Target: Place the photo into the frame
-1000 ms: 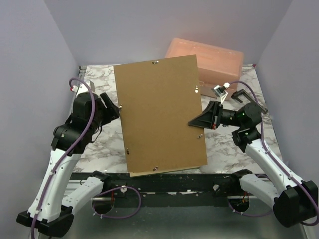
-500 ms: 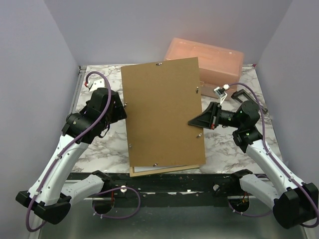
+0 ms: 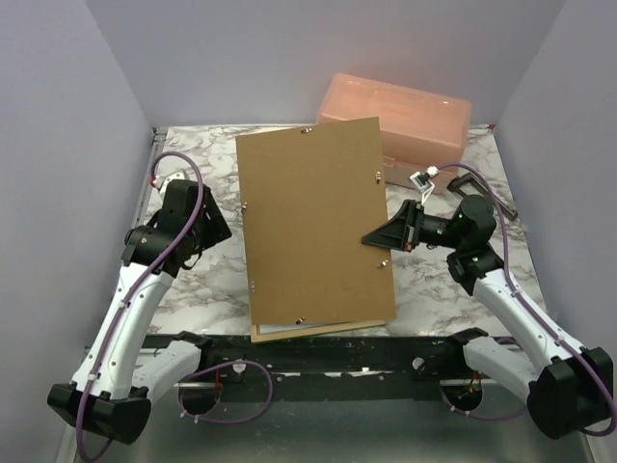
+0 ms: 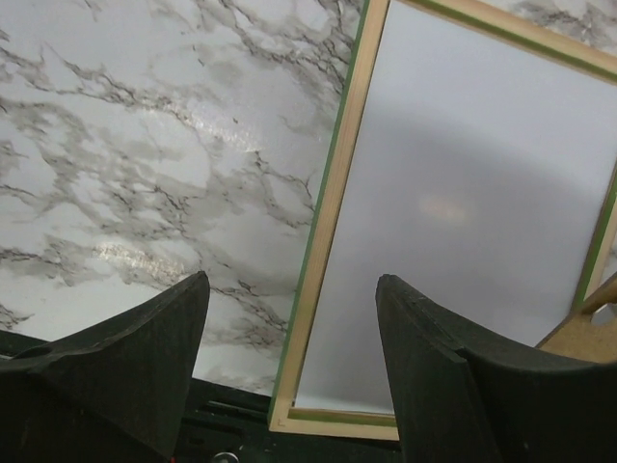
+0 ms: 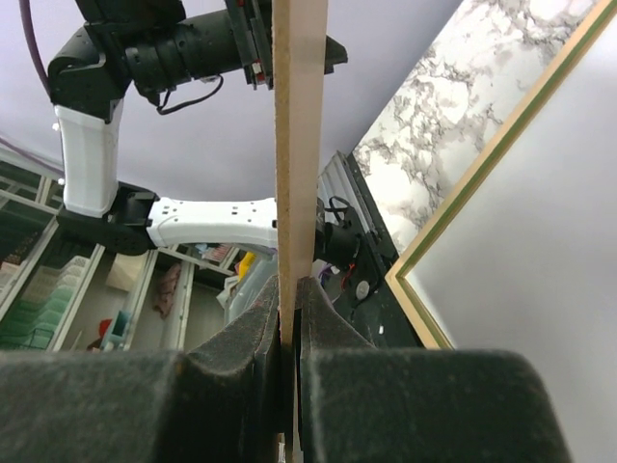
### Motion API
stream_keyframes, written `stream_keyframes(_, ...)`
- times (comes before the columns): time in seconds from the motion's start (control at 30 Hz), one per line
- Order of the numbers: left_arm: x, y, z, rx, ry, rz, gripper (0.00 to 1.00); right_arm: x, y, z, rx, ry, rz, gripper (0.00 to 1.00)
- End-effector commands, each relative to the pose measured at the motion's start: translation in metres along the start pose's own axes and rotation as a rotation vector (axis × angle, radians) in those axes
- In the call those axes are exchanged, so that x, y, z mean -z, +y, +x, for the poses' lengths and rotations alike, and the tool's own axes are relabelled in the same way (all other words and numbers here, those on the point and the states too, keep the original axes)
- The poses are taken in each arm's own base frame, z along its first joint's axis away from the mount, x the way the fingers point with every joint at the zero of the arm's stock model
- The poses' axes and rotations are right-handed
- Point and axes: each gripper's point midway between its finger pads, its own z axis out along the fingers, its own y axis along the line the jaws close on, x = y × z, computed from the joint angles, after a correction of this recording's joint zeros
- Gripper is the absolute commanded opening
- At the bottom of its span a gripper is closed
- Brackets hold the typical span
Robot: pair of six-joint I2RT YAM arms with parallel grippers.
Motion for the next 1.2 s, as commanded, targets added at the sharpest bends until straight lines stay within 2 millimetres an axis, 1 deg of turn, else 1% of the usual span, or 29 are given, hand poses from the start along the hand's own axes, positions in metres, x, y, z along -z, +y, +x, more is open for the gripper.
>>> stream_keyframes(0.0,-0.014,-0.013,0.018,0.014,0.065,0.111,0.72,-0.003,-0.008,0.005,0.009,0.025,-0.013,0.01)
stream_keyframes(0.17,-0.042,-0.014,0.047,0.039,0.148,0.147,0.67,-0.001,-0.019,0.011,-0.024,0.05,-0.01,0.01)
stream_keyframes(0.27,-0.06,-0.013,0.063,0.056,0.189,0.147,0.66,0.002,-0.025,0.014,-0.044,0.058,-0.009,0.01)
stream_keyframes(0.3,-0.064,-0.016,0.069,0.06,0.212,0.161,0.66,0.003,-0.027,0.014,-0.056,0.059,-0.007,0.01)
stream_keyframes(0.4,-0.078,-0.019,0.084,0.074,0.259,0.173,0.66,0.014,-0.032,0.013,-0.088,0.049,-0.017,0.01)
stream_keyframes(0.47,-0.086,-0.02,0.091,0.08,0.279,0.177,0.65,0.022,-0.04,0.015,-0.12,0.046,-0.009,0.01)
stream_keyframes(0.6,-0.1,-0.022,0.103,0.09,0.314,0.182,0.63,0.03,-0.054,0.022,-0.164,0.048,0.007,0.01)
stream_keyframes(0.83,-0.12,-0.024,0.12,0.098,0.365,0.179,0.61,0.031,-0.068,0.035,-0.206,0.046,0.0,0.01)
stream_keyframes(0.97,-0.13,-0.024,0.128,0.102,0.391,0.173,0.58,0.03,-0.072,0.039,-0.229,0.04,-0.024,0.01)
stream_keyframes(1.17,-0.141,-0.027,0.138,0.091,0.418,0.16,0.52,0.028,-0.084,0.042,-0.259,0.046,-0.031,0.01)
